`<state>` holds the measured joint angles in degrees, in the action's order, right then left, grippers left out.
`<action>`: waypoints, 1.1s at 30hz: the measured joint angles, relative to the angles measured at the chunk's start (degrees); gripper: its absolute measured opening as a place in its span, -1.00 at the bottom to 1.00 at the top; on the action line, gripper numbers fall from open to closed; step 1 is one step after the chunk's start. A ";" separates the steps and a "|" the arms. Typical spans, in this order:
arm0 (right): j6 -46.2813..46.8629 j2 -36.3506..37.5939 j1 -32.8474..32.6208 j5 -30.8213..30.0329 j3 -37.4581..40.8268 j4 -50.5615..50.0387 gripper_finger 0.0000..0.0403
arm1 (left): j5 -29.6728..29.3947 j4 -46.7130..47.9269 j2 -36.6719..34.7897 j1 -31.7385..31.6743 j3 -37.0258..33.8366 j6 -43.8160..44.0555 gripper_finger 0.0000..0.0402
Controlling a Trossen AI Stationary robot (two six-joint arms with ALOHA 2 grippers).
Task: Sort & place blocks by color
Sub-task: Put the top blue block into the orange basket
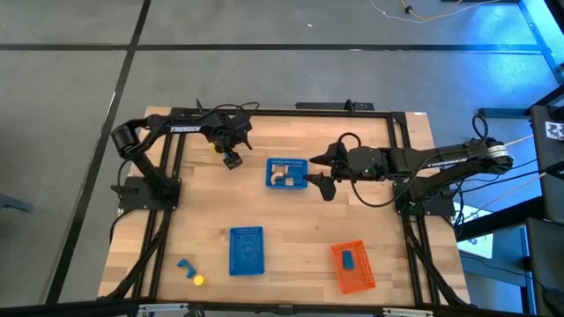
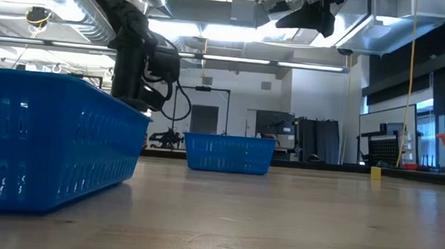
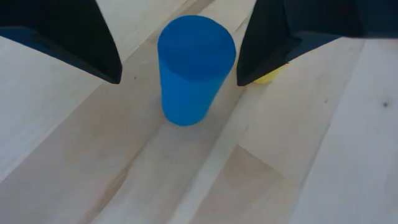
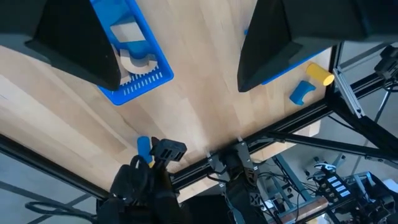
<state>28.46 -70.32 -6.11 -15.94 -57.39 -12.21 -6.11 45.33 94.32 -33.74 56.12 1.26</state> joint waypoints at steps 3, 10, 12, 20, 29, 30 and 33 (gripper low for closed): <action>-0.01 0.00 0.00 0.00 0.00 0.01 0.60 | 0.22 -0.96 0.01 0.00 0.00 -0.28 0.33; 0.00 0.00 0.00 0.01 0.00 0.02 0.60 | 0.33 -0.94 -0.03 0.00 0.02 -0.31 -0.30; 0.00 0.00 0.00 0.00 0.00 0.02 0.60 | 0.80 -0.41 -0.40 0.00 0.04 -0.30 -0.41; 0.01 0.00 0.00 0.05 0.00 1.49 0.60 | 7.24 -1.51 -11.83 2.17 -0.02 6.26 -0.41; -0.50 -0.95 -0.04 2.58 0.00 3.52 0.60 | 10.59 -24.75 -26.77 19.49 0.00 22.27 -0.41; -0.50 -1.35 -0.08 2.58 0.00 3.53 0.60 | 9.41 -27.64 -27.02 22.08 0.00 23.64 -0.41; -0.93 -2.97 -0.20 4.01 0.02 4.97 0.60 | 4.97 -34.04 -26.23 29.16 0.04 28.04 -0.41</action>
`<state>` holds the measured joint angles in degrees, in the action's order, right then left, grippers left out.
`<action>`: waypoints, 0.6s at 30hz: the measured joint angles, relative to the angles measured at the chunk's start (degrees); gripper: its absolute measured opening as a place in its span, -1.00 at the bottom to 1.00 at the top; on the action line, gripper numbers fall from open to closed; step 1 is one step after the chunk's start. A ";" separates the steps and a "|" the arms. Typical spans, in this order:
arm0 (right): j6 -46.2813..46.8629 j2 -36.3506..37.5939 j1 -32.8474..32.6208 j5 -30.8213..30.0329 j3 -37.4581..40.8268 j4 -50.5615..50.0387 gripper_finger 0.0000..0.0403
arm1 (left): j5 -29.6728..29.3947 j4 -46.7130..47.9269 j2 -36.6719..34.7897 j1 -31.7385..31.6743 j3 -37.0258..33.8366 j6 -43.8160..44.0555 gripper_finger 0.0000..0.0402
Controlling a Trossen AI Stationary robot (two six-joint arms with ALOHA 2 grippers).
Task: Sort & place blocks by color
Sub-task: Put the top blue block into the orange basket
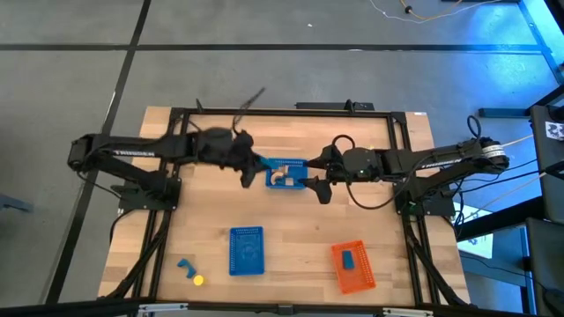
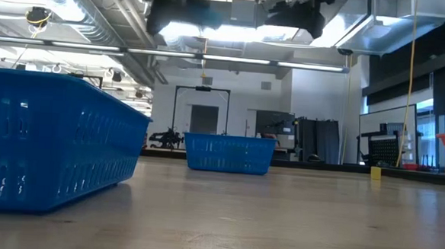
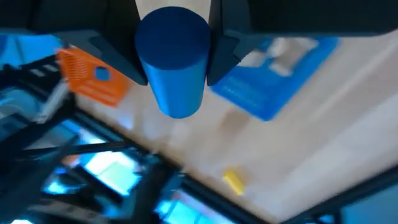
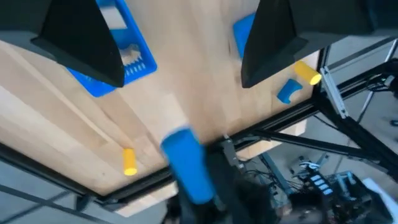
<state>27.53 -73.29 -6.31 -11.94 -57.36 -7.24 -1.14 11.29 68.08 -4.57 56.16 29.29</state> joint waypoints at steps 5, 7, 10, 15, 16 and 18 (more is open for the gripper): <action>-10.91 -2.63 -0.46 1.87 0.01 4.71 0.60 | -6.07 -6.72 2.77 6.26 -0.07 4.08 -0.41; -18.08 -3.58 -0.89 1.24 0.02 7.88 0.60 | -6.62 -8.06 3.37 7.12 -0.05 7.01 -0.41; -26.53 -4.83 -1.76 -0.08 0.00 10.94 0.60 | -7.00 -9.55 4.56 7.40 -0.04 12.35 -0.41; -34.34 -6.21 -2.84 -5.85 0.00 11.92 0.60 | -5.71 -13.13 5.86 6.74 0.05 19.59 -0.41; -35.36 -6.54 -2.89 -5.94 0.00 11.93 0.60 | -5.44 -13.48 5.99 6.63 -0.06 20.40 -0.41; -36.77 -7.28 -2.97 -6.04 0.00 12.96 0.60 | -5.11 -16.33 6.48 6.26 -0.05 21.48 -0.41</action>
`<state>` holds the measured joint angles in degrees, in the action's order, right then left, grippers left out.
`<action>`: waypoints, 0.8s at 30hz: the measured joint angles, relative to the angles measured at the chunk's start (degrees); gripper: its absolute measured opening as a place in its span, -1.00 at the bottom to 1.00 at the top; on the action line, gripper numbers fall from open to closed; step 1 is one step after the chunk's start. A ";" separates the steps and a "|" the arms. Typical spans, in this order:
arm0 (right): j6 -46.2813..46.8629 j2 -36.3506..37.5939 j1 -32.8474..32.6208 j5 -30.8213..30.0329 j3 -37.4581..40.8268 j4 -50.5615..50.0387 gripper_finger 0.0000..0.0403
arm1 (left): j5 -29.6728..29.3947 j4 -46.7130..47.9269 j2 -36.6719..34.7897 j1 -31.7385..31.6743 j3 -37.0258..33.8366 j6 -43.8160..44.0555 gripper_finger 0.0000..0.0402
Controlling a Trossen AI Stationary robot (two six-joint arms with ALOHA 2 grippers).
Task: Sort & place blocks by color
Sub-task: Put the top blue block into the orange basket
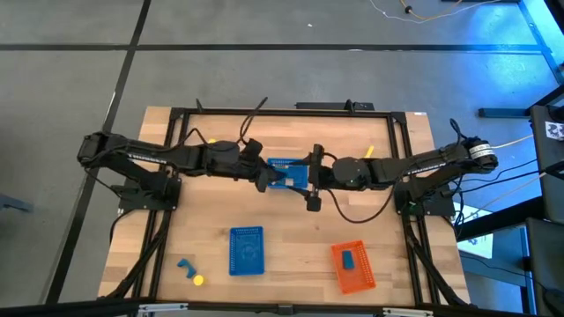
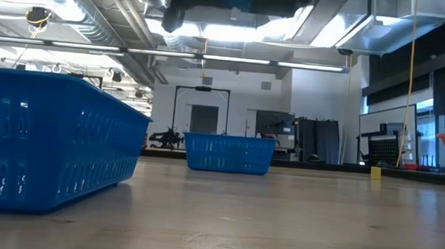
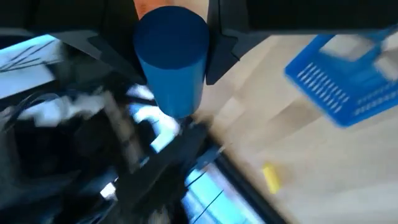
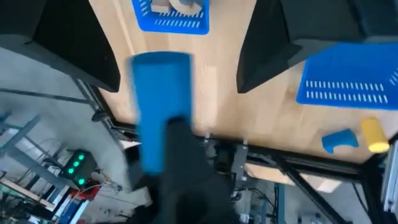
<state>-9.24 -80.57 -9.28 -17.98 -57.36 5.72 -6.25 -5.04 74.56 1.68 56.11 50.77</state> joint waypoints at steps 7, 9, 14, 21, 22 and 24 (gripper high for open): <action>-2.08 -0.84 -0.02 -4.66 0.00 3.14 0.45 | 4.44 -2.90 1.95 -1.53 0.03 1.94 -0.41; -2.67 -0.84 0.00 -5.39 0.00 3.69 0.32 | 4.49 -2.93 2.00 -1.75 0.03 2.72 -0.41; -3.05 -0.84 -0.02 -5.01 0.00 2.22 -0.11 | 4.30 -4.01 1.99 -2.04 0.03 2.70 -0.41; -1.76 -0.79 -0.04 -5.19 0.00 2.58 -0.34 | 4.32 -4.63 1.92 -2.17 0.03 1.83 -0.41; -1.34 -0.62 -0.04 -5.29 0.00 2.43 -0.34 | 4.60 -4.61 1.92 -2.38 0.03 0.88 -0.41; -0.54 -0.20 -0.02 -5.26 0.02 2.29 -0.34 | 6.13 -4.97 1.92 -3.20 0.03 -0.74 -0.32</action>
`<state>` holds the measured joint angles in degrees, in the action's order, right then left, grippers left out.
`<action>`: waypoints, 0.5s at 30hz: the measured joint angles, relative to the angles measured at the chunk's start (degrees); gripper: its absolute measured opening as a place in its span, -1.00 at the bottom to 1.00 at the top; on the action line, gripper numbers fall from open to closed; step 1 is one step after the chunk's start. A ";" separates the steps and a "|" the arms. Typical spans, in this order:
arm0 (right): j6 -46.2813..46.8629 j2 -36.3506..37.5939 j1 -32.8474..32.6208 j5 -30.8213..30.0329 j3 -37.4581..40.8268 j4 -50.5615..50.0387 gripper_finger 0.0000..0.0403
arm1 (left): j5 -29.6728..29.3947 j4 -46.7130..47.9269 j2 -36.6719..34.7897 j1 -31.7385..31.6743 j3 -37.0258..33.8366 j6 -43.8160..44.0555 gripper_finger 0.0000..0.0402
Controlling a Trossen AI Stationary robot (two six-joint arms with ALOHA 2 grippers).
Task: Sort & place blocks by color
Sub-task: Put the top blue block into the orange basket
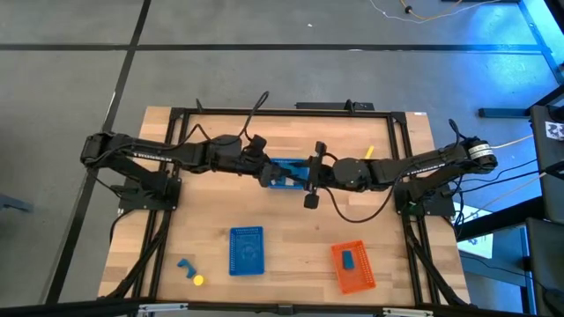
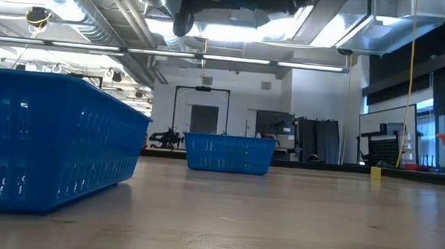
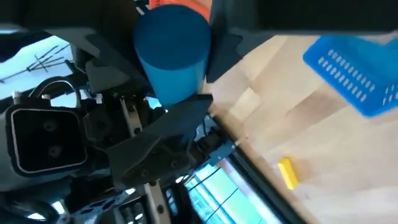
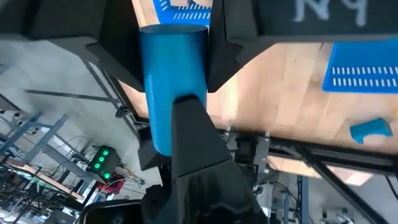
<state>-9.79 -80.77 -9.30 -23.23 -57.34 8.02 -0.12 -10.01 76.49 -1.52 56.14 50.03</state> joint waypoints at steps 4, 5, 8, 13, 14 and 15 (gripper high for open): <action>1.22 3.19 0.00 -0.21 -0.07 -5.88 -0.34 | 9.32 1.10 -0.72 -4.14 0.00 -3.02 0.09; 2.16 4.46 0.00 -0.29 -0.07 -9.19 -0.34 | 11.85 2.11 -1.38 -5.57 0.00 -2.96 0.18; 6.59 8.87 -0.02 -0.90 -0.04 -18.76 -0.34 | 16.61 6.93 -4.02 -9.89 -0.01 -4.29 0.35; 22.44 15.95 -2.06 6.45 -0.04 -35.39 -0.34 | 8.56 19.29 -11.89 -13.48 -0.01 -15.19 0.38; 26.13 16.69 -3.10 9.48 -0.04 -38.11 -0.34 | 4.77 20.97 -13.31 -13.46 -0.02 -17.86 0.37; 30.09 17.18 -4.53 12.97 -0.04 -41.36 -0.34 | 1.21 22.05 -14.59 -13.24 -0.02 -20.06 0.37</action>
<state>20.30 -63.59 -13.83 -10.26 -57.39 -33.34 1.09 12.04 61.90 -14.77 56.12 29.97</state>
